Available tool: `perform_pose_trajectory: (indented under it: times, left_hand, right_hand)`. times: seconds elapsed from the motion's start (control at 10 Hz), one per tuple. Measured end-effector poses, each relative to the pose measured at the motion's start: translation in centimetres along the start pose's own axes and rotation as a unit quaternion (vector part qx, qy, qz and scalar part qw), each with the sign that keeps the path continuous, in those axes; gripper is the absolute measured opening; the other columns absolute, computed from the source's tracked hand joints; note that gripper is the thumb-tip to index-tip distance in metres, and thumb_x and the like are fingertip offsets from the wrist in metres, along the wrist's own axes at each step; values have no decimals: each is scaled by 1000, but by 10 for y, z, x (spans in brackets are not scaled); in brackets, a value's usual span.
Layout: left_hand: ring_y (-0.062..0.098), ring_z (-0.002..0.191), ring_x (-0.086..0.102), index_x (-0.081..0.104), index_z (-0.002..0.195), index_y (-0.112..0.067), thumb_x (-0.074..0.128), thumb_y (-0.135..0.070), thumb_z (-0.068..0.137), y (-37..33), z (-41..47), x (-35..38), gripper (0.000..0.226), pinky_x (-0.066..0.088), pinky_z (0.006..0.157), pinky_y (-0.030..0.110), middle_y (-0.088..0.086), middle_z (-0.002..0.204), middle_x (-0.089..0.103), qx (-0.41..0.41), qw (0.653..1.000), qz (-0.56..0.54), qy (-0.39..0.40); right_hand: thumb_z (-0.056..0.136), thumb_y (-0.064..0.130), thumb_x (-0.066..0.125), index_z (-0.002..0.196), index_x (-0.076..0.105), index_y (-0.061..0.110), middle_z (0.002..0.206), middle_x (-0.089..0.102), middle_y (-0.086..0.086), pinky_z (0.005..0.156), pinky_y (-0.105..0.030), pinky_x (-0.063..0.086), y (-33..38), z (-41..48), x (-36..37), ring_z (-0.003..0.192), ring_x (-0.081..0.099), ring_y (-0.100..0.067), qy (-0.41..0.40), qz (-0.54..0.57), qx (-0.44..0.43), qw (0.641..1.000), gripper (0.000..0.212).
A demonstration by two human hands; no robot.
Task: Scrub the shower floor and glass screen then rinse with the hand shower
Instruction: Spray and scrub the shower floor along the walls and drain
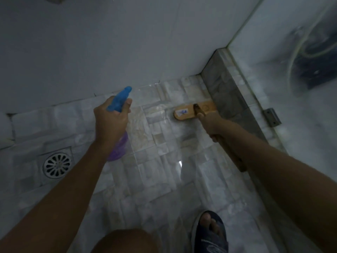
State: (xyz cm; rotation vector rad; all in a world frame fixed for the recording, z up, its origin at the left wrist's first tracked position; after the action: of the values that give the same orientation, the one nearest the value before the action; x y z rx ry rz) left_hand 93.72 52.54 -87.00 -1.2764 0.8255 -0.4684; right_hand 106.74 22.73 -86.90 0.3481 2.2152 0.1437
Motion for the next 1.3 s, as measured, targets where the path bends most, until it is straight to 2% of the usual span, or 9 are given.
perform_pose_trajectory:
  times: [0.2, 0.3, 0.4, 0.5, 0.6, 0.7, 0.9, 1.1, 1.3]
  left_hand:
    - [24, 78, 73, 70, 103, -19, 71, -45, 89, 8, 10, 6, 30, 61, 71, 51, 5, 84, 74, -6, 999, 20, 25]
    - [25, 80, 71, 72, 107, -7, 73, -41, 89, 10, 21, 17, 38, 60, 76, 35, 9, 92, 74, -10, 998, 37, 42]
    - [21, 80, 65, 71, 106, -1, 73, -31, 90, 1, 22, 31, 34, 47, 71, 22, 9, 94, 71, 33, 994, 88, 53]
    - [30, 77, 67, 70, 99, -1, 72, -35, 91, 2, 19, 40, 35, 54, 71, 40, 16, 87, 71, 35, 992, 101, 66]
    - [33, 75, 68, 70, 98, -4, 66, -48, 88, 2, 15, 39, 46, 57, 72, 47, 16, 83, 71, 32, 992, 108, 65]
    - [31, 71, 68, 72, 104, -5, 66, -46, 90, -4, 6, 36, 44, 57, 66, 45, 15, 81, 72, 50, 991, 118, 45]
    - [17, 72, 72, 69, 101, -12, 69, -33, 93, 2, 2, 0, 22, 61, 68, 47, 5, 81, 71, -32, 999, -23, -36]
    - [33, 73, 71, 68, 101, -12, 66, -40, 94, -3, -5, 3, 30, 59, 68, 53, 16, 81, 70, 21, 999, 8, -24]
    - [28, 69, 69, 69, 98, -9, 72, -37, 91, -3, 2, 3, 29, 59, 67, 44, 14, 79, 70, 41, 999, 26, -6]
  right_hand:
    - [101, 29, 47, 134, 46, 1, 120, 62, -23, 82, -49, 55, 9, 6, 3, 95, 65, -41, 10, -13, 26, 1000, 43]
    - [86, 11, 72, 142, 38, 2, 136, 54, -22, 87, -46, 53, 43, 50, -13, 106, 61, -37, 7, -64, -4, 998, 67]
    - [99, 15, 54, 119, 58, 1, 93, 74, -16, 67, -34, 51, 78, 66, -36, 80, 66, -30, -26, -21, 16, 999, 25]
    - [104, 14, 45, 81, 54, 11, 53, 66, -11, 62, -35, 59, 98, 51, -40, 57, 67, -24, -63, -21, 20, 998, 25]
    - [103, 16, 42, 110, 62, -3, 114, 68, -16, 45, -21, 50, 119, 41, -7, 91, 68, -29, -36, 56, -80, 995, 28]
    - [105, 13, 35, 138, 49, 1, 140, 54, -19, 86, -26, 49, 158, 18, 36, 124, 55, -32, 15, 59, -136, 989, 38]
    - [103, 21, 41, 140, 46, 2, 134, 56, -22, 49, -32, 41, 144, 33, 15, 116, 60, -42, 50, 0, -111, 993, 43]
    - [106, 11, 31, 133, 49, -5, 117, 59, -22, 36, -32, 39, 154, 27, 20, 70, 58, -29, 32, -65, -137, 988, 37]
    - [107, 28, 33, 140, 44, 1, 125, 58, -24, 35, -29, 45, 113, 36, 6, 61, 48, -22, 12, 10, -119, 993, 45]
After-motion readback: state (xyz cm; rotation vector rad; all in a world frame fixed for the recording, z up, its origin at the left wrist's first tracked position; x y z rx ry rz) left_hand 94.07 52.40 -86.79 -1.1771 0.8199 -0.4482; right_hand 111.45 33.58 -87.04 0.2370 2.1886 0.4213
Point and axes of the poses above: each hand's wrist, its own z-axis towards the middle knuckle, its own x-axis out of the palm, y = z × x, the point moved 4 cm from there along z, towards the middle knuckle
